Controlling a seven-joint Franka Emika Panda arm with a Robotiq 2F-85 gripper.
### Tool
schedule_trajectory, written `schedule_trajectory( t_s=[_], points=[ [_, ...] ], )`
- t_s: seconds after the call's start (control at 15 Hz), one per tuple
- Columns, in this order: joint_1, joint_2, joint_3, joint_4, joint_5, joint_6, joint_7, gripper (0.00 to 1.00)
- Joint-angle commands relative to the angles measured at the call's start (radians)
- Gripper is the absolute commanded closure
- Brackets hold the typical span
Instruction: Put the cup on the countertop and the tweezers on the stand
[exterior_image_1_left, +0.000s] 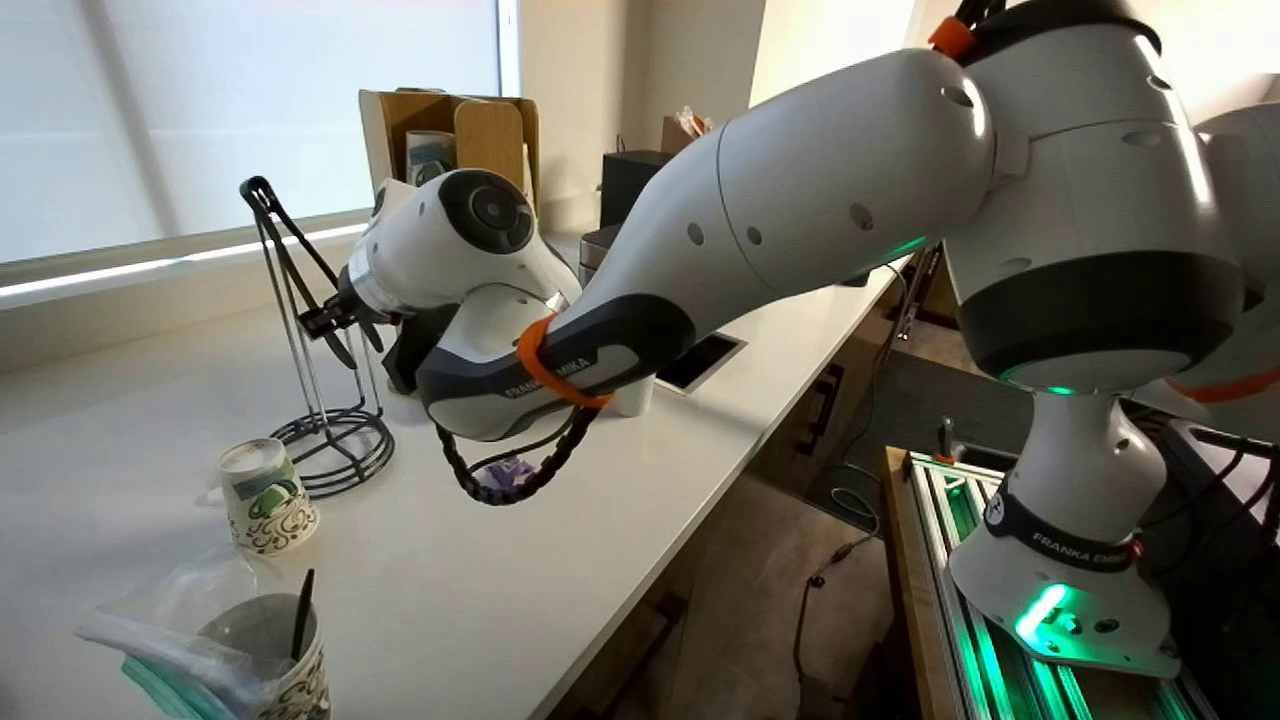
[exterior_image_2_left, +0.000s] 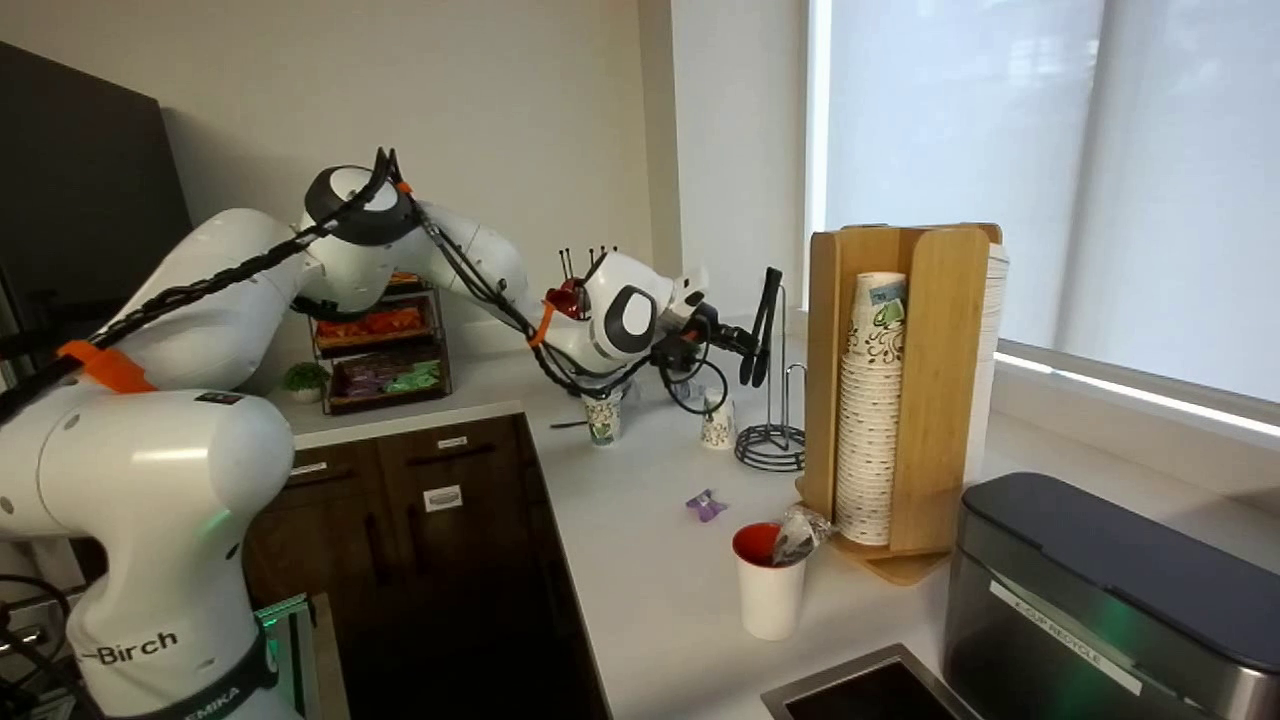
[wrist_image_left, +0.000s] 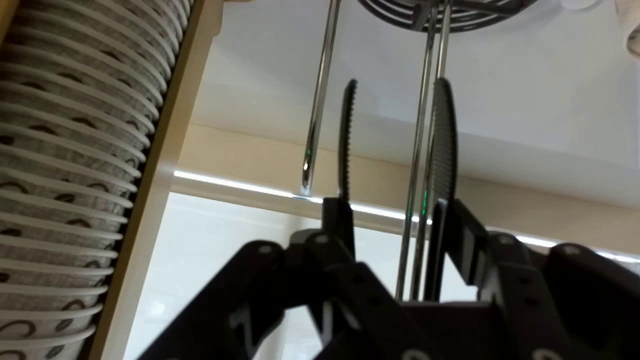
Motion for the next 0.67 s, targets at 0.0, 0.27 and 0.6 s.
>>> schedule_trajectory(
  t_s=[0.0,0.27,0.6],
  points=[
    [-0.006,-0.005,0.007,0.006,-0.031,-0.043,0.021,0.16],
    [-0.010,-0.009,0.008,0.007,-0.035,-0.053,0.029,0.00],
    [-0.009,-0.005,0.002,0.002,-0.031,-0.060,0.050,0.38]
  ],
)
